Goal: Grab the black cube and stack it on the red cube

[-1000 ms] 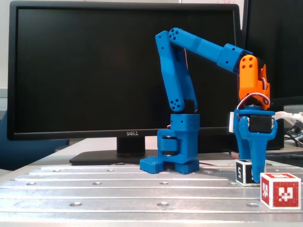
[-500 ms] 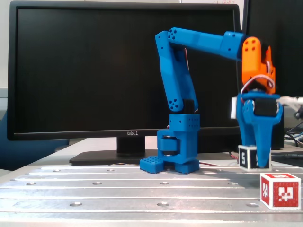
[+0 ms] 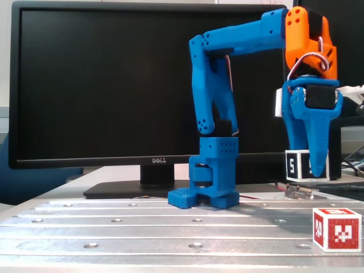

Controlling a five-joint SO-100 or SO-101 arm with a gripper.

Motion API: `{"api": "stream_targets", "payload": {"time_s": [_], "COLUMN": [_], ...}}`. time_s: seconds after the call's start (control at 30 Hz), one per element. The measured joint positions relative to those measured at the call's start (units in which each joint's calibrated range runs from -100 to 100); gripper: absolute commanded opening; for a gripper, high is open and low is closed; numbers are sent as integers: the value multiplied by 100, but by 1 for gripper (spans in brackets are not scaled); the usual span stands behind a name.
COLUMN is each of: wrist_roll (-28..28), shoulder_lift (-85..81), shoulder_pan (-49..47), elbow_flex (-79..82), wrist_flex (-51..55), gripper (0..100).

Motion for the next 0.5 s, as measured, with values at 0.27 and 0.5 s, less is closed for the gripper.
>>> {"api": "stream_targets", "payload": {"time_s": [0.27, 0.5], "wrist_roll": [37, 37], "shoulder_lift": [1082, 1886], "shoulder_pan": [252, 326], "elbow_flex": [-1431, -2292], "wrist_flex": [232, 241], "gripper": [17, 17]}}
